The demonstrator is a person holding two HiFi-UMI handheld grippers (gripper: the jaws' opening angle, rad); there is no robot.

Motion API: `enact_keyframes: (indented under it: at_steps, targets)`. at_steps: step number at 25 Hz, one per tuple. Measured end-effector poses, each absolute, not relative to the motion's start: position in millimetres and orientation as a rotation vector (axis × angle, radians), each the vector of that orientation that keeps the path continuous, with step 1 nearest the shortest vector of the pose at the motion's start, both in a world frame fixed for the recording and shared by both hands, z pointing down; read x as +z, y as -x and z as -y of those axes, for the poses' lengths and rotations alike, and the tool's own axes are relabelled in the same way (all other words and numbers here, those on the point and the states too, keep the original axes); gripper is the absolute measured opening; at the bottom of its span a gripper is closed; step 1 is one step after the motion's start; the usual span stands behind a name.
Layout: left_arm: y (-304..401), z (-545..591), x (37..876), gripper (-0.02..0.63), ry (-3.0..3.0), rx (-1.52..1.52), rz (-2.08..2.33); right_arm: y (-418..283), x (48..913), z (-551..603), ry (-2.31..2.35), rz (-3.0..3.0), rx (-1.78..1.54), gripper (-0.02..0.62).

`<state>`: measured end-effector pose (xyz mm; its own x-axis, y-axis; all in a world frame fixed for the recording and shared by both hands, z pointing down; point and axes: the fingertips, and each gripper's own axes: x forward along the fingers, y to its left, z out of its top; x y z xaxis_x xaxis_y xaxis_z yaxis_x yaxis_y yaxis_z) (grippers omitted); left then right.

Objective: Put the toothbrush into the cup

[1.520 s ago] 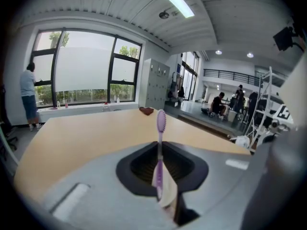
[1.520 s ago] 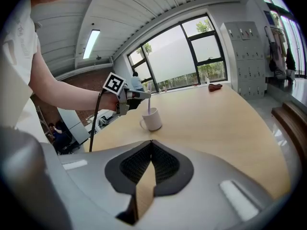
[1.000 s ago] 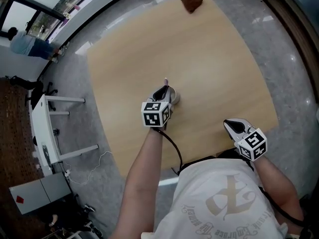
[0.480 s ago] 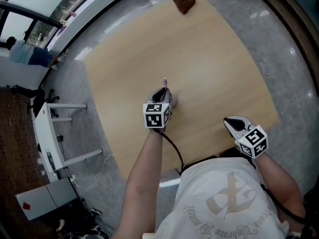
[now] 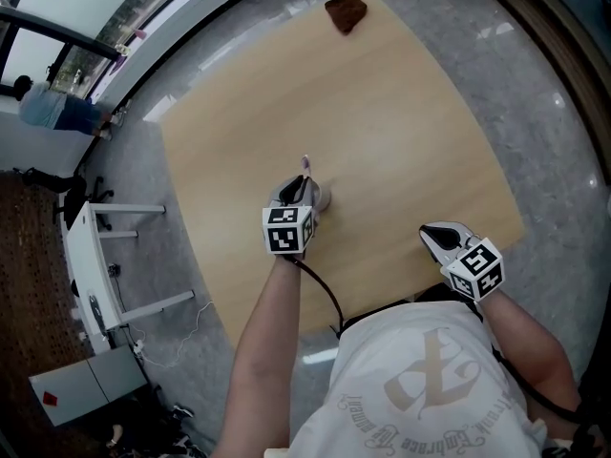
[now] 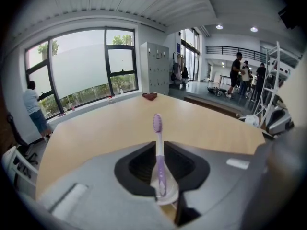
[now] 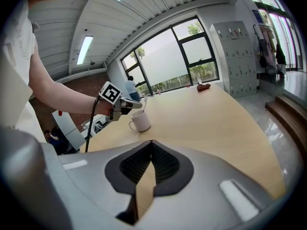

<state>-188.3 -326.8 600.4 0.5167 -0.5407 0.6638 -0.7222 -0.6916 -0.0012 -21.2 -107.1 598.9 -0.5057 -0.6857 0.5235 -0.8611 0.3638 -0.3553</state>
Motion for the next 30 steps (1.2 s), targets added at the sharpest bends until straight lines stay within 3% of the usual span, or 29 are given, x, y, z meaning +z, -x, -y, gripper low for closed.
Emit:
enact_keyframes:
  at_steps: [7,15,25,30]
  targets:
    - [231,315,584,0.052,-2.459,0.932,1.160,61,600,128,-1.292,2.416,0.884,0.012]
    - [203,234,560,0.008,-2.441,0.748,1.166,47,579,119,-1.186,2.452,0.811,0.012]
    - [137,120,536,0.006,-2.436,0.581,1.104,8,573,94,-1.056,2.525,0.811,0.012]
    - [185,106,543,0.006,-2.408,0.522,1.124,60,587,98,-1.030,2.532,0.806,0.012]
